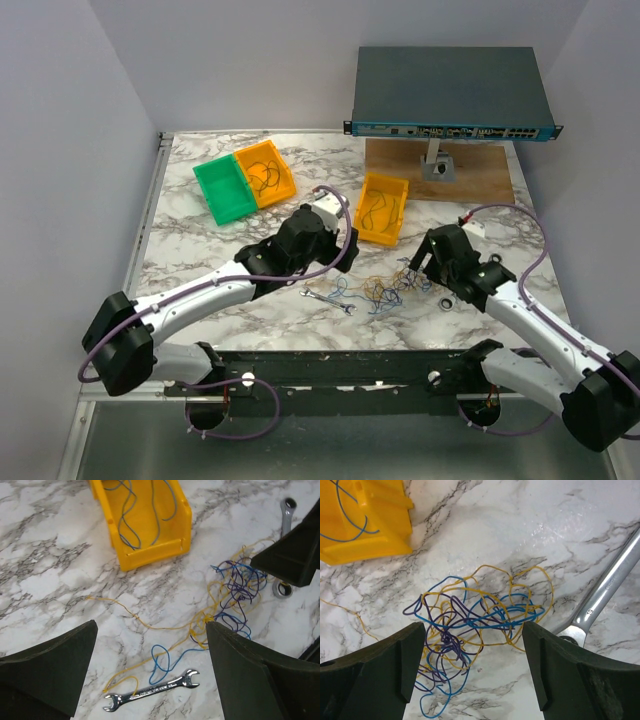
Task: Untangle the cables
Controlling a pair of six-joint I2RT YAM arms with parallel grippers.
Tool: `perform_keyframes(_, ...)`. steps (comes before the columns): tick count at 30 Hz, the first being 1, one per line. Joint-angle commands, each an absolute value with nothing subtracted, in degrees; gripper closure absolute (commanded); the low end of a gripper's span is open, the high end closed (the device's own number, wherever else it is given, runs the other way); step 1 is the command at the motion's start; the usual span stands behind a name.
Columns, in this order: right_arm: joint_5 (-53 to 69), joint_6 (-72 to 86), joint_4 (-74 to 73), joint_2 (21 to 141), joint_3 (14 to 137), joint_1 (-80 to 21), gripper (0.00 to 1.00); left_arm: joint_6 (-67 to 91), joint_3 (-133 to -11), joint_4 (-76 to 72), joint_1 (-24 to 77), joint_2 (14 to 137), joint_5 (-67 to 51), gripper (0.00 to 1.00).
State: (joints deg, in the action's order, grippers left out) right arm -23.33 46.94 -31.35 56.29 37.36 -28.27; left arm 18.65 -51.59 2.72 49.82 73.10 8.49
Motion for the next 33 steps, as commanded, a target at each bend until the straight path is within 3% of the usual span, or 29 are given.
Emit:
perform_keyframes(1, -19.8, 49.4, -32.6, 53.6, 35.4, -28.1, 0.15, 13.2, -51.1, 2.7, 51.3, 76.2, 0.7, 0.11)
perform_keyframes(9, -16.8, 51.5, -28.8, 54.5, 31.1, -28.1, 0.22, 9.4, -60.7, 7.1, 55.1, 89.0, -5.8, 0.16)
perform_keyframes(14, -16.4, 51.6, -27.1, 54.0, 29.7, -28.1, 0.26, 6.7, -68.0, 11.8, 57.6, 97.0, -6.8, 0.26)
perform_keyframes(19, -16.5, 50.8, -26.2, 52.7, 29.1, -28.1, 0.31, 8.8, -73.2, 16.3, 57.8, 102.8, -6.3, 0.29)
perform_keyframes(27, -17.1, 51.2, -23.6, 53.5, 27.3, -28.1, 0.37, 11.1, -79.0, 19.3, 57.7, 110.5, -6.4, 0.42)
perform_keyframes(31, -18.1, 52.2, -21.5, 53.5, 25.3, -28.1, 0.46, 12.4, -79.8, 19.0, 55.9, 112.7, -8.8, 0.6)
perform_keyframes(33, -18.1, 52.4, -21.7, 53.2, 25.3, -28.1, 0.64, 12.7, -79.4, 18.5, 55.0, 112.6, -10.2, 0.78)
